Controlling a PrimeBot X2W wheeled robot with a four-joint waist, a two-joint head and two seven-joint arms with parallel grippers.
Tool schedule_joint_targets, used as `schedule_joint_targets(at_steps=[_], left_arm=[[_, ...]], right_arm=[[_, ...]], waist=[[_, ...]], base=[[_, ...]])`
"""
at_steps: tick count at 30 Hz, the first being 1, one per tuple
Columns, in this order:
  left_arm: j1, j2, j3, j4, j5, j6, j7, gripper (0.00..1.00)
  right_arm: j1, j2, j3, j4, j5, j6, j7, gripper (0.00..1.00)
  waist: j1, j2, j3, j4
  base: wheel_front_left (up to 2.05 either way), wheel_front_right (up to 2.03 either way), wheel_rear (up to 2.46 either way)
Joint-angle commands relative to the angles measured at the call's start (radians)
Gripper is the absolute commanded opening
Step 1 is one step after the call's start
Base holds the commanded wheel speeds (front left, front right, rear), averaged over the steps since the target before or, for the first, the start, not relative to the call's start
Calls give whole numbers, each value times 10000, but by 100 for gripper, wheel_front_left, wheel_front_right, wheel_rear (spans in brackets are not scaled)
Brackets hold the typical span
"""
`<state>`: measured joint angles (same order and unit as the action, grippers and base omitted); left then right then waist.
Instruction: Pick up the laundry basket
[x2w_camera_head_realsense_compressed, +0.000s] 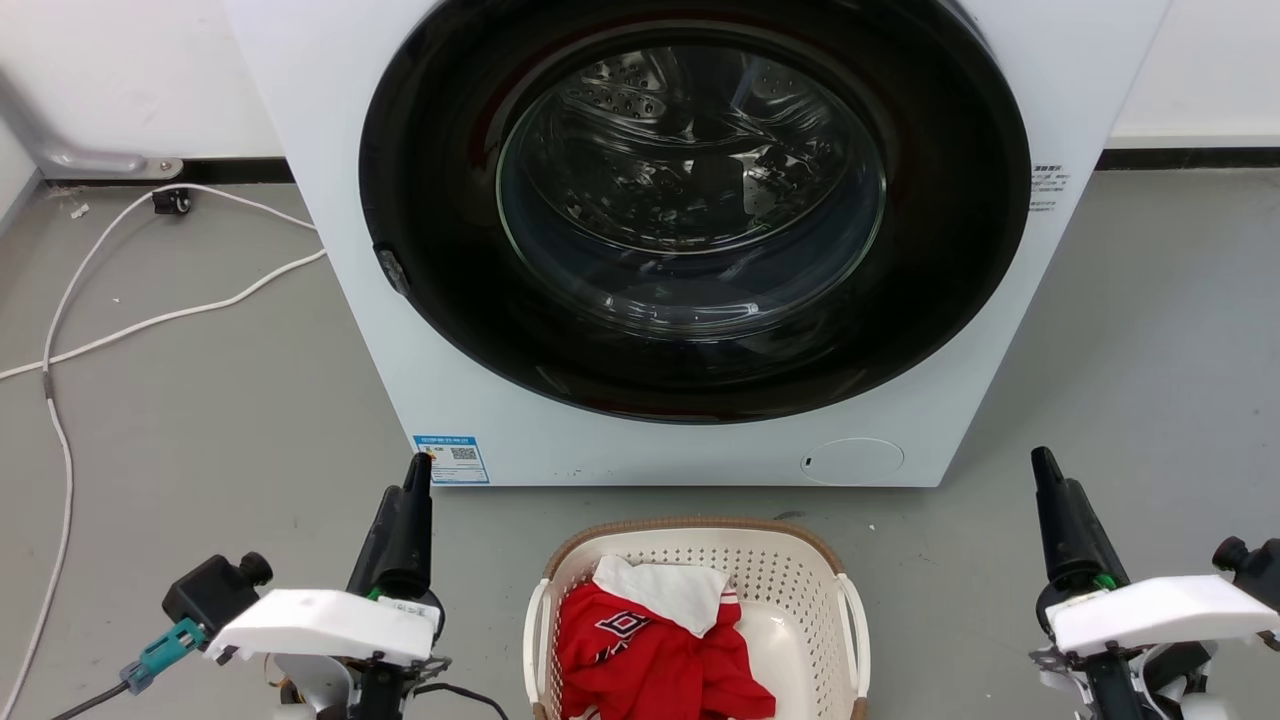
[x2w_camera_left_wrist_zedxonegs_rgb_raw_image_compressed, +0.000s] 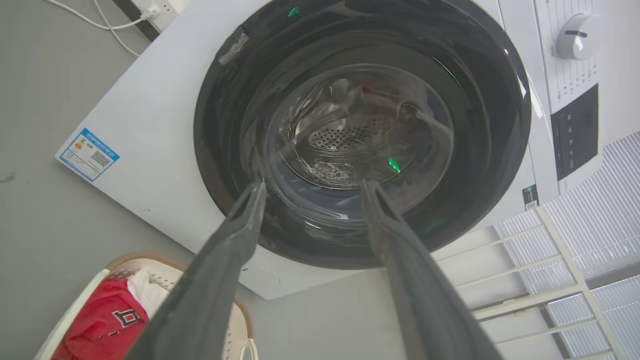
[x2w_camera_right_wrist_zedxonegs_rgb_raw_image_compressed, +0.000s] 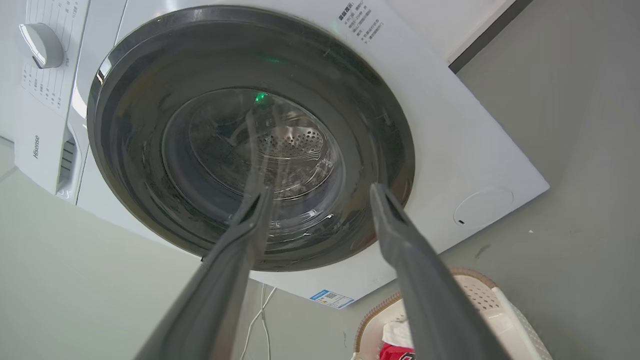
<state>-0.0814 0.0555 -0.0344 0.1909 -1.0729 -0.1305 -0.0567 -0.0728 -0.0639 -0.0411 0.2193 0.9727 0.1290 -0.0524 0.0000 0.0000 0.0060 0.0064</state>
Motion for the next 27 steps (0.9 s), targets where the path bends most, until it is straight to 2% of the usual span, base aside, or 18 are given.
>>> schedule_joint_targets(at_steps=[1,14,27], left_arm=[[-250,23,-78,-163,436,-2,-110,100],[-288,9,-305,100,2840,22,-516,100],[-380,-5,-517,250,4651,144,-882,100]], right_arm=[[-270,-3,30,-172,-493,11,-97,100],[-285,61,62,-153,-3010,14,-396,100],[-228,104,41,-144,-4922,17,-551,100]], waist=[[0,0,1,4],[0,0,10,15],[0,0,9,35]], base=[[0,0,0],[0,0,0],[0,0,0]])
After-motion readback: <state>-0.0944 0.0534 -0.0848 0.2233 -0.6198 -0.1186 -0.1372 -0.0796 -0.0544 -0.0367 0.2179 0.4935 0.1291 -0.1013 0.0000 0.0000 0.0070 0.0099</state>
